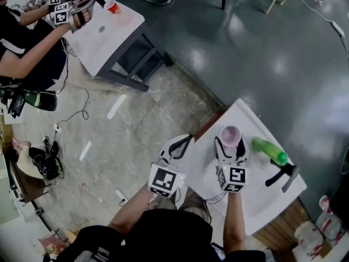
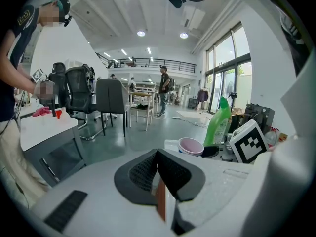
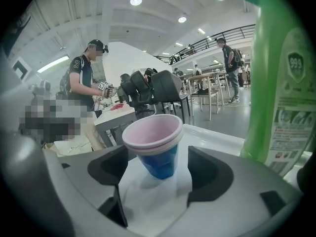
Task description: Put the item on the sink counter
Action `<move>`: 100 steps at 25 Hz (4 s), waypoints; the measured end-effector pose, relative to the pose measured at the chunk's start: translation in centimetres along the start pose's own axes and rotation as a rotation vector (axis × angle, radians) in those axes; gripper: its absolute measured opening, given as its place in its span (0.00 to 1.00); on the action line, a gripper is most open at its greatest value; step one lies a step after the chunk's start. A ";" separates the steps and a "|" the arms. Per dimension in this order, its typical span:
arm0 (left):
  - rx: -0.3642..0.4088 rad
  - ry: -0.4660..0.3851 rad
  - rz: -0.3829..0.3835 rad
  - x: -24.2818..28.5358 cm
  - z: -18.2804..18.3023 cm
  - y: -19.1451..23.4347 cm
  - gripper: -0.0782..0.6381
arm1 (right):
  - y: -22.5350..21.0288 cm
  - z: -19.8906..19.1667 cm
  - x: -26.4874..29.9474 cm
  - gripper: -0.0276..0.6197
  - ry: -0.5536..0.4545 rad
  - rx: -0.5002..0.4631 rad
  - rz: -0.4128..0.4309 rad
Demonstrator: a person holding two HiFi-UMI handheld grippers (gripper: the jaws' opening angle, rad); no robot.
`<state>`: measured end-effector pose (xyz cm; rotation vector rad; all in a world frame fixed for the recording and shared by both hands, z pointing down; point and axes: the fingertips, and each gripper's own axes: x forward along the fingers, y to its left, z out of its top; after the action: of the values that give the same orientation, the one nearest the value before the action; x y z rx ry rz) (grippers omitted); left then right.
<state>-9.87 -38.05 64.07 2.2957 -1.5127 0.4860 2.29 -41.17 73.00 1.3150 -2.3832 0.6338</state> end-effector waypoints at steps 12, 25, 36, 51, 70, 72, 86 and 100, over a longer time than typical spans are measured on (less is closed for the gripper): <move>0.020 -0.049 -0.016 -2.5 2.0 -1.5 0.11 | 0.6 1.7 -3.6 0.61 -0.036 -0.027 -0.045; 0.090 -0.178 -0.056 -8.1 7.3 -3.9 0.11 | 2.4 8.0 -11.1 0.56 -0.183 -0.057 -0.130; 0.123 -0.254 -0.109 -13.4 10.7 -6.4 0.11 | 4.1 11.9 -19.3 0.43 -0.298 -0.083 -0.218; 0.178 -0.328 -0.241 -19.7 9.9 -10.8 0.11 | 9.1 9.1 -28.7 0.26 -0.398 -0.095 -0.326; 0.218 -0.325 -0.329 -25.3 8.3 -13.3 0.11 | 13.5 7.7 -36.5 0.08 -0.451 -0.100 -0.447; 0.219 -0.328 -0.329 -25.6 8.4 -13.3 0.11 | 13.6 7.6 -36.6 0.05 -0.453 -0.097 -0.446; 0.217 -0.333 -0.327 -26.6 7.9 -13.2 0.11 | 14.6 7.1 -36.6 0.04 -0.450 -0.107 -0.428; 0.229 -0.345 -0.323 -26.5 8.1 -13.0 0.11 | 14.6 7.1 -36.2 0.04 -0.452 -0.113 -0.422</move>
<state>-6.94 -15.72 43.37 2.8552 -1.2343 0.1867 7.70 -12.75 45.89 1.9954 -2.2951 0.0828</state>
